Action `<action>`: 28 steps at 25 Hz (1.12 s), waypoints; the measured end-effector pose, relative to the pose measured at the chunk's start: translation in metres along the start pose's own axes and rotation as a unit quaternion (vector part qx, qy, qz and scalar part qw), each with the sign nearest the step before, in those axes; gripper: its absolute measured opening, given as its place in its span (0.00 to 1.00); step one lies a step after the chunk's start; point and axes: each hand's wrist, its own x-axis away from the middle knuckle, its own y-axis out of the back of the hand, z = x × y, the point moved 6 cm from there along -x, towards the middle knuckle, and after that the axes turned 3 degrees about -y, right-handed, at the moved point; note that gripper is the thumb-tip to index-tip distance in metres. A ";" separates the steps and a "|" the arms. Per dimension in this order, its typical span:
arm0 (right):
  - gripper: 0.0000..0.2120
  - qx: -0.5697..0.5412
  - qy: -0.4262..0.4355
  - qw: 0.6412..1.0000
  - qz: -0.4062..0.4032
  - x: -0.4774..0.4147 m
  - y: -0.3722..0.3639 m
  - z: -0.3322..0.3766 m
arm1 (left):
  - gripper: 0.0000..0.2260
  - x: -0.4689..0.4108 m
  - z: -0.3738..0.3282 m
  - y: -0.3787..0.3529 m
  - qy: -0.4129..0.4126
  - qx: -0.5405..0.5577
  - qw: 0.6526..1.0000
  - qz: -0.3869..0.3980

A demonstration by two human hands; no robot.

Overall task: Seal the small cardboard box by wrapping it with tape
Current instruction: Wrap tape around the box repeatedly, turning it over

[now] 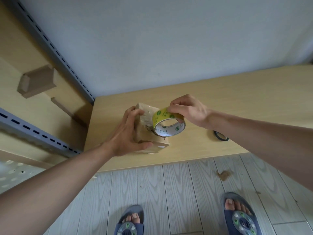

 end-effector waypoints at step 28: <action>0.26 0.248 -0.023 0.967 0.049 0.007 0.002 -0.044 | 0.52 0.010 0.006 -0.017 0.156 0.052 0.983 0.083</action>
